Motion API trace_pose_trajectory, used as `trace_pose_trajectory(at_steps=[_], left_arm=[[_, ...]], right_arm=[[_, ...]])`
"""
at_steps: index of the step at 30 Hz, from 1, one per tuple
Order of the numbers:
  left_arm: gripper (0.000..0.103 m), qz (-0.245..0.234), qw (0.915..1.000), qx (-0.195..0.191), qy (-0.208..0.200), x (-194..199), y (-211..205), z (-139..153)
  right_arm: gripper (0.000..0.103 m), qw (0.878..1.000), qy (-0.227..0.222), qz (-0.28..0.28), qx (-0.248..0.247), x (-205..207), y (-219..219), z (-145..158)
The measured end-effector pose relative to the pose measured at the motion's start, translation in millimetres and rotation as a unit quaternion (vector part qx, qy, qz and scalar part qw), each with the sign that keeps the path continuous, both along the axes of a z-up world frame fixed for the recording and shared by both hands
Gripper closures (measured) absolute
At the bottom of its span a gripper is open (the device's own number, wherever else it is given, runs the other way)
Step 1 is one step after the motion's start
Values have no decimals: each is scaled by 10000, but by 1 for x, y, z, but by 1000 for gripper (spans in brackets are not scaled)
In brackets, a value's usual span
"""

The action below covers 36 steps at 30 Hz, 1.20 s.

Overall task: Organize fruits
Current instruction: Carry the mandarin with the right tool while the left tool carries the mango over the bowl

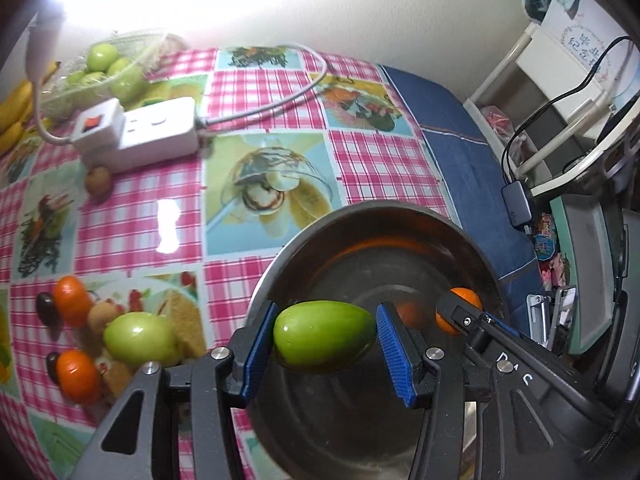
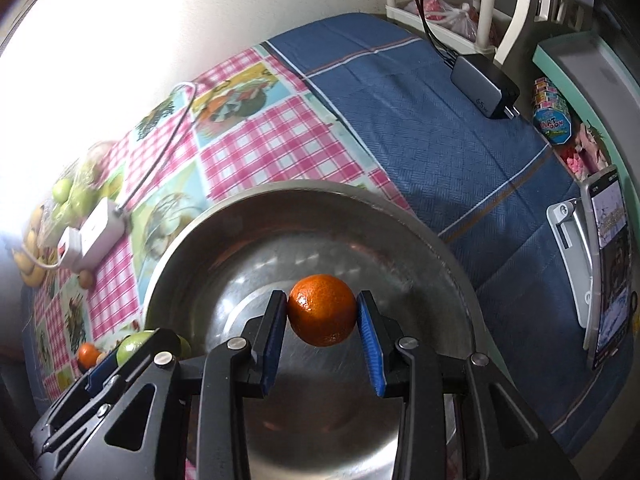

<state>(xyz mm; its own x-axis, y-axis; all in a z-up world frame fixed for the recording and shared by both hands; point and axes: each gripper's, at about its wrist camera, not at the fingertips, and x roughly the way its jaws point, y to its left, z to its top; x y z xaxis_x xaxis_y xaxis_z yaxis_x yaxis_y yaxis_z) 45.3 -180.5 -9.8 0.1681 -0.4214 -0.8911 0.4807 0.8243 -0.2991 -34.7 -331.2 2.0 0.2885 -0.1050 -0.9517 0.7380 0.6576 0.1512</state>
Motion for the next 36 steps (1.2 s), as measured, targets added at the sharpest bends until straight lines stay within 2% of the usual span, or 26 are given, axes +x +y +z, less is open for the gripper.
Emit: trace_pose_trajectory(at_steps=[9,18,32,36], left_arm=[[49,-17,9999,66,155,8,-12,-20],[49,115,9997,186,113,24,-10,-32],[47,169,9995,226,167,31,-8,-33],[44,191,9996,137,165,30,-3,-24]], right_arm=[[66,9998,108,-133,78,2,-11,-14],[66,9998,-6,26,173,19,-8,-17],[65,9995,-103,48,288,26,-9,-18],[64,9995,-164,92,266,28,-7,-9]])
